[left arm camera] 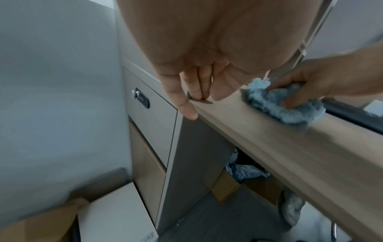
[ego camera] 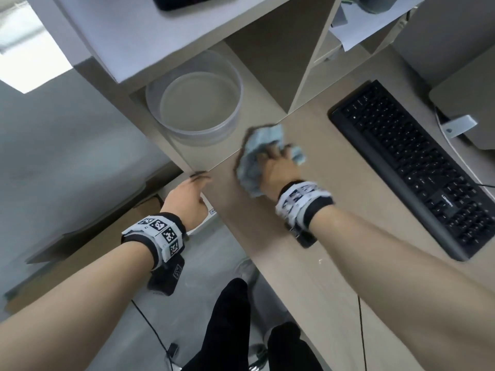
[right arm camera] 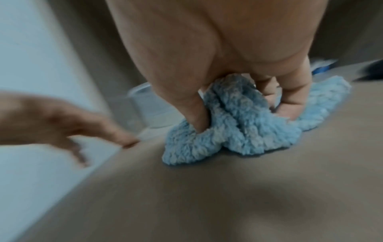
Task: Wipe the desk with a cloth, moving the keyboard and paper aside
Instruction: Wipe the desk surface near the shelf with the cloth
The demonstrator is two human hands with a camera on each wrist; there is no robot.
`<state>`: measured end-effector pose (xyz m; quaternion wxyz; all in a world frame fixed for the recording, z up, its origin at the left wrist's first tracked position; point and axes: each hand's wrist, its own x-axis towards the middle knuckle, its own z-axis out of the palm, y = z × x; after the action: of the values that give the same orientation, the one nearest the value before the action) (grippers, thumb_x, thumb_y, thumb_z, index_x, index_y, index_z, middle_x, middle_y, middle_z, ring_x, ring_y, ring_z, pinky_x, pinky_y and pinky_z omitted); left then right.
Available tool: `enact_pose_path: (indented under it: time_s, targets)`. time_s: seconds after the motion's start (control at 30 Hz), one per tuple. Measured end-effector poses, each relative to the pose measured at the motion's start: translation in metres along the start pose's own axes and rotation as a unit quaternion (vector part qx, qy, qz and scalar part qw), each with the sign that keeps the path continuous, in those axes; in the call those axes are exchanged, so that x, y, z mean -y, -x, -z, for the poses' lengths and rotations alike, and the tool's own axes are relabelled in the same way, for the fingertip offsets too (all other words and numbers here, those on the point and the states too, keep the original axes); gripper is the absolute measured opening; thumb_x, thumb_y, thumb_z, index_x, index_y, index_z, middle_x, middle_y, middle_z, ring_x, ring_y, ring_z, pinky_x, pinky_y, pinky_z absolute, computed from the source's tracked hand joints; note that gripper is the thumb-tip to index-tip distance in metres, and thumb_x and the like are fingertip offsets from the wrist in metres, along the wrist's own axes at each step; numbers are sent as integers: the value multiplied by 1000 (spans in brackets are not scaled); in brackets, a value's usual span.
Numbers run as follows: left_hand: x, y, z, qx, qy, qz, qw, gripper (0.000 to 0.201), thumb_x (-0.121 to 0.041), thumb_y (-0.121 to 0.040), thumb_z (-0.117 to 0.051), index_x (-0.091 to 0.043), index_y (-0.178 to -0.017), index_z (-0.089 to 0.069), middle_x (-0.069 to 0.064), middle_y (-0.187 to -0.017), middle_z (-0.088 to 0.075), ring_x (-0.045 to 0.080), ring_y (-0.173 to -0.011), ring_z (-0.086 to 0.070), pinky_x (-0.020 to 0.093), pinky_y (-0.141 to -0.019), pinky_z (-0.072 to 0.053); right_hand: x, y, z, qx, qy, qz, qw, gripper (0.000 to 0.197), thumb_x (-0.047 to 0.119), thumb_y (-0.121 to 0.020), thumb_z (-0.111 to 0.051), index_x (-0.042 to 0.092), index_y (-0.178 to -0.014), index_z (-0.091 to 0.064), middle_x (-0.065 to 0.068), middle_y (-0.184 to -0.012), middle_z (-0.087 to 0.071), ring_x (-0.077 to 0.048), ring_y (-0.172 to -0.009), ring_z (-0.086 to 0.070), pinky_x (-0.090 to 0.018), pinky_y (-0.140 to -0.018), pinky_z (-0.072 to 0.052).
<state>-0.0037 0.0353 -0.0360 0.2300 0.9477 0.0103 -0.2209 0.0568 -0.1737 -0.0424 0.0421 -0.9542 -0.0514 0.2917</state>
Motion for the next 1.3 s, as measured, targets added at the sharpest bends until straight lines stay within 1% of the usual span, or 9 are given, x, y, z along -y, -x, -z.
enact_pose_path:
  time_s: [0.07,0.2,0.4,0.57,0.73,0.93,1.13,1.2,1.3]
  targets:
    - [4,2,1,-30,52,21,998,58,6,-82,-41,-21,-132,-56,4,-139,-55,27,-130,-48,31,-107,-37,41,25,-26,0,64,113,991,79,39,-80,-70,23,-149,-36,-9,-159,-16,-46,-141,-13,-64,-111,-21]
    - [19,15,-1,-50,98,77,991,47,6,-85,-41,-18,-121,-62,7,-129,-61,27,-125,-53,34,-106,-40,44,61,-43,28,39,255,966,69,22,-84,-68,23,-147,-38,-2,-160,-17,-39,-142,-17,-58,-112,-28]
    - [29,25,-6,-40,122,103,986,39,-6,-91,-44,-20,-124,-57,8,-121,-64,24,-112,-59,37,-101,-46,16,30,-20,-21,-44,114,992,65,27,-89,-63,23,-149,-37,0,-160,-20,-41,-138,-25,-57,-107,-37]
    - [13,28,-4,-48,102,80,990,39,-5,-89,-45,-13,-126,-57,8,-119,-62,25,-109,-59,37,-98,-48,51,47,-40,-7,21,168,986,75,25,-84,-70,23,-149,-33,-2,-159,-20,-42,-141,-20,-61,-109,-33]
    - [-4,27,-16,-38,41,42,998,35,-11,-90,-50,-10,-125,-57,10,-122,-55,30,-114,-54,40,-100,-46,-5,97,-68,-8,-5,178,984,62,20,-87,-61,21,-144,-39,-8,-154,-26,-42,-133,-32,-53,-94,-49]
    - [-55,42,-52,-2,-69,-14,998,39,-13,-84,-50,-6,-122,-56,17,-130,-50,39,-122,-39,44,-105,-37,-114,153,-90,-49,-93,15,994,52,14,-87,-58,23,-137,-45,-3,-147,-34,-31,-128,-35,-48,-99,-45]
    - [-98,65,-92,25,-102,-9,994,50,-17,-85,-51,-6,-134,-49,15,-141,-44,38,-128,-37,44,-109,-34,-223,199,-100,-88,-169,-217,957,47,13,-89,-56,18,-134,-45,-13,-142,-37,-36,-120,-41,-43,-101,-37]
    - [-105,71,-104,29,-117,1,993,55,-22,-87,-53,-8,-139,-45,12,-148,-39,37,-134,-34,42,-112,-31,-216,204,-101,-53,-134,-213,966,56,15,-89,-57,19,-141,-37,-16,-149,-27,-39,-127,-39,-45,-103,-37]
    - [-112,75,-112,16,-145,9,989,61,-28,-86,-56,-9,-142,-41,11,-153,-36,35,-138,-32,39,-115,-27,-168,213,-115,-2,-79,-89,993,66,19,-88,-62,22,-145,-29,-15,-152,-19,-41,-132,-35,-50,-104,-40]
